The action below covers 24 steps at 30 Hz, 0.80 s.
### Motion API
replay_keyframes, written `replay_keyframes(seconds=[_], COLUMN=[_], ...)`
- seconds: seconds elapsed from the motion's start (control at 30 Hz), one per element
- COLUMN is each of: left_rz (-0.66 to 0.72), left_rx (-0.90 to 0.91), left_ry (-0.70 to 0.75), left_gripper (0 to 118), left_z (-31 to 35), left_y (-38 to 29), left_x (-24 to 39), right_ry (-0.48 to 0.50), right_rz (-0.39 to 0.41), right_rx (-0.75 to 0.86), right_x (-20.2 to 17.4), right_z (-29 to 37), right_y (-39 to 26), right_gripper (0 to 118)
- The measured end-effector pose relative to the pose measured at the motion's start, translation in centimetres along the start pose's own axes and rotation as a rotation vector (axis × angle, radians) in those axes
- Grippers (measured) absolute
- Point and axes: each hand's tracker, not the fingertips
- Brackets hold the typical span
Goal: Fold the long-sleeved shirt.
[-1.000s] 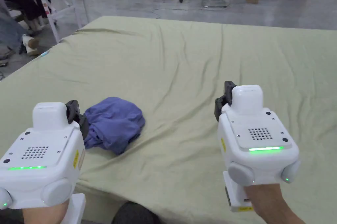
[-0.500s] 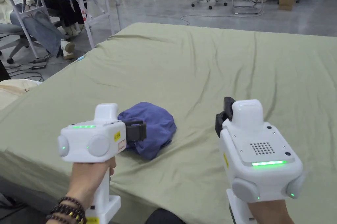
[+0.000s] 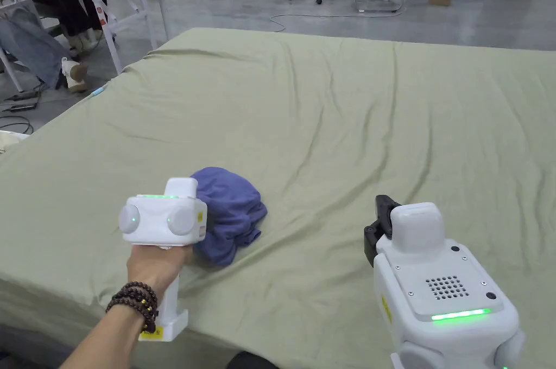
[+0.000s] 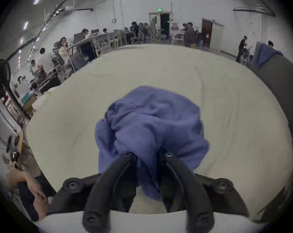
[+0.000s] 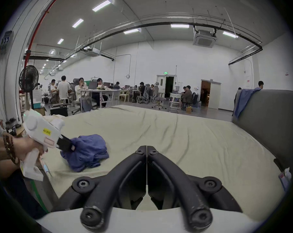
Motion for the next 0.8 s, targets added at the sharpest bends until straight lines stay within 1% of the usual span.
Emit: replay_keyframes(seconds=[0.13,0.27,0.33,0.47,0.53,0.6,0.67,0.7,0.73,0.77,0.8], left_rz=[-0.039,-0.068,-0.105,-0.206,-0.253,-0.295,-0.362,-0.386,-0.381,-0.354,-0.315], left_rx=[0.148,0.273,0.341,0.32,0.272,0.232,0.176,0.143,0.11,0.087,0.088], left_ry=[-0.083,-0.222,-0.319,-0.466,-0.543,-0.623,-0.647,-0.653,-0.66,-0.644,-0.62], left_gripper=[18,17,17,17,17,16,16,17,17,19,44], left_z=[5.6,11.1,12.9,14.0,13.6,12.3,10.8,9.9,8.9,8.1,7.5], left_y=[2.6,5.9,7.0,7.3,6.0,3.7,0.7,-0.8,-2.0,-2.8,-3.3], left_x=[1.5,7.1,11.4,22.2,27.8,33.1,37.6,39.3,40.4,40.9,41.0], right_ry=[-0.056,-0.115,-0.182,-0.291,-0.359,-0.452,-0.521,-0.538,-0.55,-0.554,-0.55], right_rz=[0.027,-0.015,-0.041,-0.081,-0.104,-0.111,-0.129,-0.15,-0.171,-0.185,-0.184], right_rx=[0.009,0.027,0.032,0.029,0.023,0.0,-0.019,-0.033,-0.045,-0.053,-0.055], right_x=[0.9,3.5,5.1,9.1,11.1,13.1,14.8,15.6,16.2,16.9,17.4], right_z=[0.5,1.8,2.6,4.7,6.0,7.1,8.2,8.7,9.2,9.6,9.9], right_y=[0.0,0.3,0.3,-0.1,-0.4,-0.9,-1.4,-1.6,-1.7,-1.9,-2.1], right_gripper=[0,0,0,0,0,0,0,0,0,0,0])
